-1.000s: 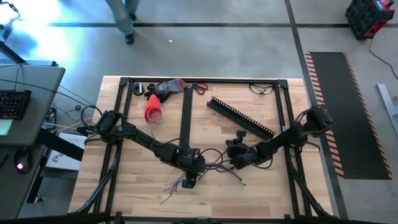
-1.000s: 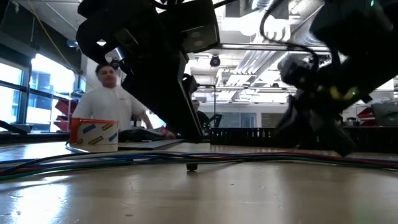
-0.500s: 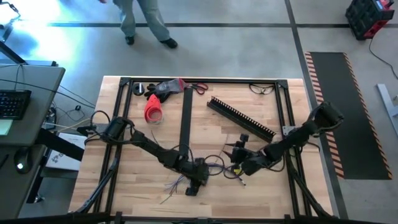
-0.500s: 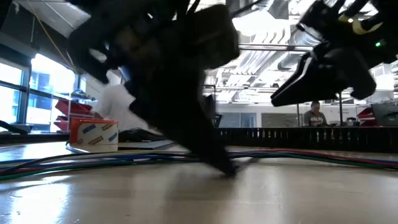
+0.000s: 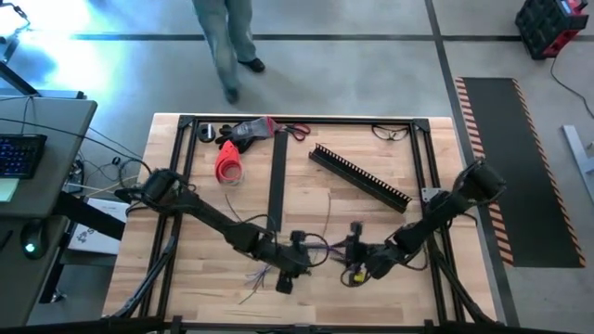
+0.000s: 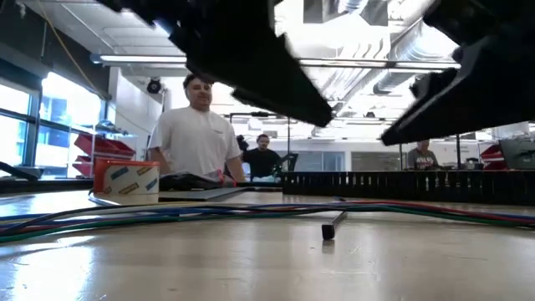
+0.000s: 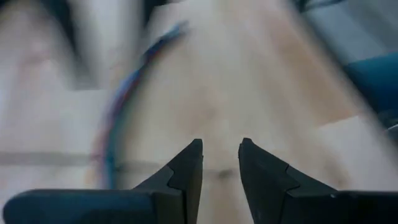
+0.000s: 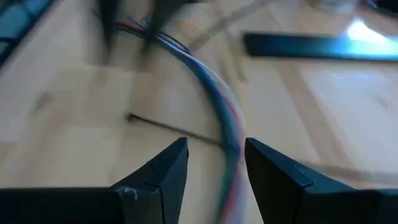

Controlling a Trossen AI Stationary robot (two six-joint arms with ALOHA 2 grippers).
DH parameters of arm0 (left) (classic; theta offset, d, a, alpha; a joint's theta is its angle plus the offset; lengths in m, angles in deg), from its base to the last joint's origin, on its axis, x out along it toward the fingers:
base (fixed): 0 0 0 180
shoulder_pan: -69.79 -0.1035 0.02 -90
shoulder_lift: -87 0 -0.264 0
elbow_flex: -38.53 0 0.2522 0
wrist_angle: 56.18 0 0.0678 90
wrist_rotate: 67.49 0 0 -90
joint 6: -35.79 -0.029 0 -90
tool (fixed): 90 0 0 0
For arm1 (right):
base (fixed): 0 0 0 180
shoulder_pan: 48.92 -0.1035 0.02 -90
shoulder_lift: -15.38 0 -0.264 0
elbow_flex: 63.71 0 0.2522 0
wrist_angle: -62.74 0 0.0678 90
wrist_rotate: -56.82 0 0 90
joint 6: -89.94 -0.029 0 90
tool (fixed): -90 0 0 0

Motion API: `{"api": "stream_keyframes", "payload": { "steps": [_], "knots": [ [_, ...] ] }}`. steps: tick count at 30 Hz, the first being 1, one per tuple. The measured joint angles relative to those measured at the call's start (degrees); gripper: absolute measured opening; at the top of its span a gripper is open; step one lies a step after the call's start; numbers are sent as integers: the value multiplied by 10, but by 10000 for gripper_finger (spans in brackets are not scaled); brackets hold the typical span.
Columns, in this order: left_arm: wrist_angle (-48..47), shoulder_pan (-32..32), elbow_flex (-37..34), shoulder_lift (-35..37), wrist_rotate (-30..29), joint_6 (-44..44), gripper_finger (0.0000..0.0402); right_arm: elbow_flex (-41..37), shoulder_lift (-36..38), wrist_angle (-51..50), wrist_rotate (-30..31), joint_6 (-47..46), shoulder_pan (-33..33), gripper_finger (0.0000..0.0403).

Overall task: Ziptie cables
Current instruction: Wrap the black zip tie on the cables

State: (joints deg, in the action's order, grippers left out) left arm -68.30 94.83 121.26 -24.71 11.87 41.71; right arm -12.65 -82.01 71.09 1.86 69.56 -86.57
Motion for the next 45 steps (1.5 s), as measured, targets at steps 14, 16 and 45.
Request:
{"api": "stream_keyframes", "payload": {
  "steps": [14, 16, 45],
  "knots": [
    [-152, 61, 0, 32, -176, 119, 85, 299, -157, -294, -249, 320, 68, 146],
    [-158, 73, 0, 33, -205, 133, 85, 318, -165, -314, -282, 350, 81, 146],
    [18, 136, -112, 31, -277, 225, 85, 331, -206, -274, -243, 424, 103, 1]
  ]
}}
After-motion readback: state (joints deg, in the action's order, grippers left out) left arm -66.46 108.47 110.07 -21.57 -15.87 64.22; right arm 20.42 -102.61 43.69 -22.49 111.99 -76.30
